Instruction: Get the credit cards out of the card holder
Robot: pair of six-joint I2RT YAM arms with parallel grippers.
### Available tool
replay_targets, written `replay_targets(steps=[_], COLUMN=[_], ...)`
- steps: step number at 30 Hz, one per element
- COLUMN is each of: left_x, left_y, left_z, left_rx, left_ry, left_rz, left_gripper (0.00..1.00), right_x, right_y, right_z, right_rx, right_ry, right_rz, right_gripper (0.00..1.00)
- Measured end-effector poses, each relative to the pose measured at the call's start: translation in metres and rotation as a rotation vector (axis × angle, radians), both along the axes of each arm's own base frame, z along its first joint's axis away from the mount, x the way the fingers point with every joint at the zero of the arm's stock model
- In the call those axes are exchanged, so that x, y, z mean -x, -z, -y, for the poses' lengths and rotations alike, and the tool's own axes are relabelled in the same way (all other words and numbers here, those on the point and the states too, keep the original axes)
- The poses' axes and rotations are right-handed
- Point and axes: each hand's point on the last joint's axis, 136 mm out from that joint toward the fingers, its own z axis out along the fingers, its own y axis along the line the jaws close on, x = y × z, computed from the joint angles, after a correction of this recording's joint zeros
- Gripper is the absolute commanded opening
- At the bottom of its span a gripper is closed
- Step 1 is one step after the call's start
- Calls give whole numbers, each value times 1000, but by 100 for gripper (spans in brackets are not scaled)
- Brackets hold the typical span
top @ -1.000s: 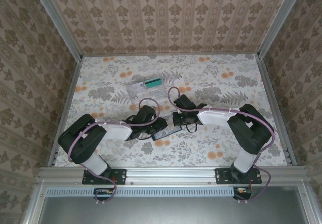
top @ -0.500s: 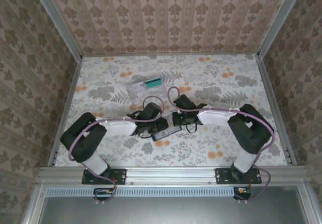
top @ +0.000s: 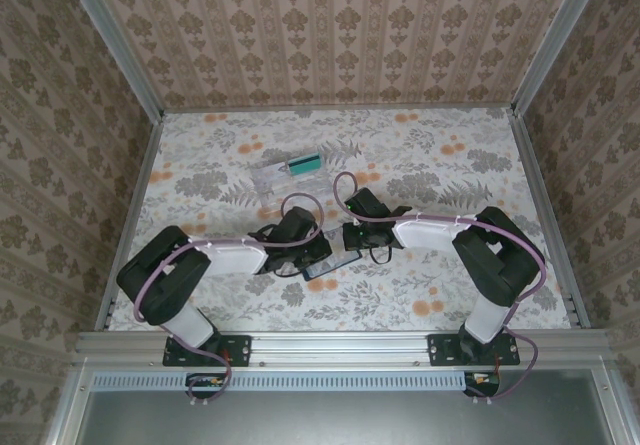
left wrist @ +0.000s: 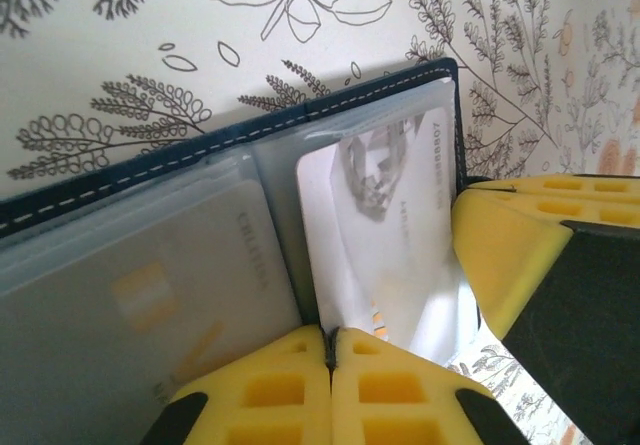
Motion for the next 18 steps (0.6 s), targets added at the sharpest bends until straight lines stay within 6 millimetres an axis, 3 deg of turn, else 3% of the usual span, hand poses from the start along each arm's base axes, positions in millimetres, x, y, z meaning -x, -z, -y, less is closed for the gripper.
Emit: replay_targets(steps=[18], left_x=[8], left_y=[-19], left_z=[-27], left_rx=[69], left_ry=[-86], left_rz=[-9], left_gripper=[0], right_x=[0], right_y=[0], right_z=[0], right_rx=[0], right_ry=[1], right_rz=[1], right_gripper=[9])
